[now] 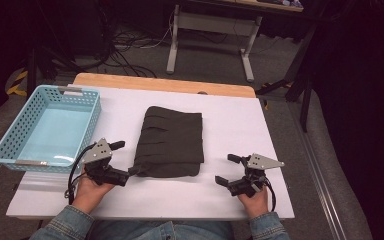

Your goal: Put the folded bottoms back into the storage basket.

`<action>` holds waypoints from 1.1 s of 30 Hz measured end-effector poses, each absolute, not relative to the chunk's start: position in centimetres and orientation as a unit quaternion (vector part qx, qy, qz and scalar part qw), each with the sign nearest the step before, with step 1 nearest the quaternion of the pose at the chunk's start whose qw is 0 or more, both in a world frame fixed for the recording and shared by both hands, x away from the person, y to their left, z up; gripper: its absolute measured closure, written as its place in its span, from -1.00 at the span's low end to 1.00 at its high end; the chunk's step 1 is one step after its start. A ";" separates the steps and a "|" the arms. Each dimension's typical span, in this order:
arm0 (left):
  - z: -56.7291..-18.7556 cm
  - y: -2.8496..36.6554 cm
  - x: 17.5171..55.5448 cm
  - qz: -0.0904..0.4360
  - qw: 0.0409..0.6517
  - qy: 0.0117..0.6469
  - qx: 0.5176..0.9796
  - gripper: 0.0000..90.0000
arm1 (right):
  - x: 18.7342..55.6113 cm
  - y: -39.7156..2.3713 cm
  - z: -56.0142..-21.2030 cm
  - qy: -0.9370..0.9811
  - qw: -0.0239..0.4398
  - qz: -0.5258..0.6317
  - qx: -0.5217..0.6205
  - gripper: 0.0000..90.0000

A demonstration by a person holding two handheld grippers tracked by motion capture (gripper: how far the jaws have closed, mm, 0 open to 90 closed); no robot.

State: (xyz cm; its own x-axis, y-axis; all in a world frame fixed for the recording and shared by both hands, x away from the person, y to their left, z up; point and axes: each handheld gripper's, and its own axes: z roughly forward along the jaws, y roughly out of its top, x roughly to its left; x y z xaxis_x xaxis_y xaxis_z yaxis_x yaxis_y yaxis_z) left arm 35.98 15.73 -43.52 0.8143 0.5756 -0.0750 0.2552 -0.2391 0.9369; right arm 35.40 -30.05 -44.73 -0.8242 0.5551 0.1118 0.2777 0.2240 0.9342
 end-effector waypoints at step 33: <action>-41.0 13.0 40.8 0.105 0.506 0.309 0.798 -0.94 | 35.4 -29.8 -44.9 0.779 0.125 0.554 0.266 -1.00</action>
